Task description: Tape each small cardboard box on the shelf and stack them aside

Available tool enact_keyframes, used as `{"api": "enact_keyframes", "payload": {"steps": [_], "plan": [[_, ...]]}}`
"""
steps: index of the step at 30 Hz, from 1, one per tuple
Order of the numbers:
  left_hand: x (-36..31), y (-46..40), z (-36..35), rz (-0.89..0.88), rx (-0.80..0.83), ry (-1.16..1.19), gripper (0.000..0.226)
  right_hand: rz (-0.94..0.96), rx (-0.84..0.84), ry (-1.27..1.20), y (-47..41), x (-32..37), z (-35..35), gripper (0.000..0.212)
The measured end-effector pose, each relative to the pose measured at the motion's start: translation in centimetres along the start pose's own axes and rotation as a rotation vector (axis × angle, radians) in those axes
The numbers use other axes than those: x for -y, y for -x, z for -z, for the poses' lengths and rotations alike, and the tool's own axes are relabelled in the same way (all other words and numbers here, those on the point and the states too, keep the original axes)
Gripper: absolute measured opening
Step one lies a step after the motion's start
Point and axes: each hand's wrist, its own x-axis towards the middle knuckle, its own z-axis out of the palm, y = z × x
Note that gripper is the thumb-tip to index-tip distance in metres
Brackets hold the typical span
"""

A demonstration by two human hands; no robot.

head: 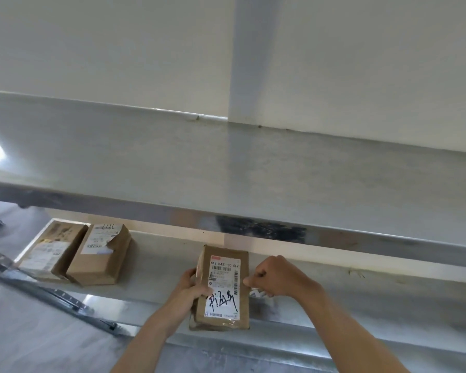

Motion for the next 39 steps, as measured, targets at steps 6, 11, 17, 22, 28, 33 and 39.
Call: {"api": "enact_keyframes", "payload": {"steps": [6,11,17,22,28,33,39], "plan": [[-1.0,0.6,0.5,-0.155,-0.177,-0.426,0.089,-0.008,-0.003,0.023,0.1,1.9,-0.7,0.038],[-2.8,1.9,-5.1,-0.119,-0.325,-0.758,0.101,-0.012,-0.009,0.024,0.5,2.3,-0.5,0.039],[-3.0,1.8,-8.3,0.082,-0.445,-0.853,0.147,0.038,-0.001,0.001,0.7,2.0,-0.4,0.044],[-2.9,1.5,-8.0,0.085,-0.447,-0.855,0.142,0.073,0.028,-0.097,0.9,0.4,0.4,0.041],[-2.8,1.4,-8.1,0.133,-0.434,-0.868,0.147,0.067,0.025,-0.052,0.2,-0.4,-0.1,0.042],[-3.1,0.9,-8.8,0.213,-0.458,-0.889,0.158,0.065,0.02,-0.045,-0.1,-0.6,-0.3,0.044],[-2.9,0.7,-8.9,0.158,-0.5,-0.881,0.15,0.058,0.011,-0.049,-0.1,-0.5,-0.3,0.047]]}}
